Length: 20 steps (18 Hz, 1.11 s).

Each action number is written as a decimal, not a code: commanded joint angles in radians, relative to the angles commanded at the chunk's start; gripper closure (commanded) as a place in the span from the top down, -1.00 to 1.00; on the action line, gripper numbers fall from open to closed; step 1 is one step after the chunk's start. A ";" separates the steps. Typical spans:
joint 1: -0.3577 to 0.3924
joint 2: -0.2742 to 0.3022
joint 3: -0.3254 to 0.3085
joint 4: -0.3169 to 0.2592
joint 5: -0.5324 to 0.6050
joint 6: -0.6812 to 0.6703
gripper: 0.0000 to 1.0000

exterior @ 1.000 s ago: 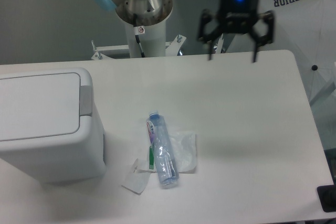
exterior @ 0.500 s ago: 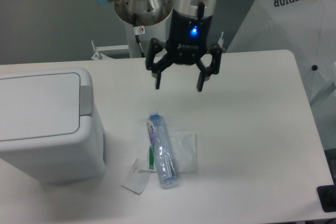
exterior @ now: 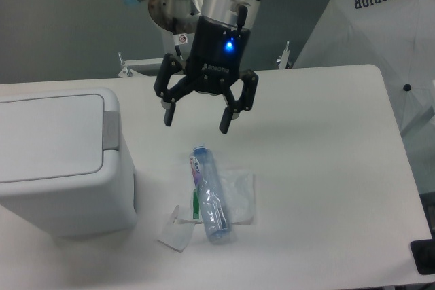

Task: Open the trash can
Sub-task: 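Move the open gripper down toward the white trash bin lid, then lower the gripper finger onto the lid's edge and hook it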

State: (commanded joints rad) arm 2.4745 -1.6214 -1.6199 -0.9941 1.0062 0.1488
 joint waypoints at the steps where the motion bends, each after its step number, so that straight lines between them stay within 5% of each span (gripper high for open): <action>1: -0.011 -0.005 -0.002 0.005 0.002 0.000 1.00; 20: -0.078 0.000 -0.095 0.063 0.006 0.000 1.00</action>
State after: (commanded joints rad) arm 2.3961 -1.6214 -1.7150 -0.9311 1.0124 0.1488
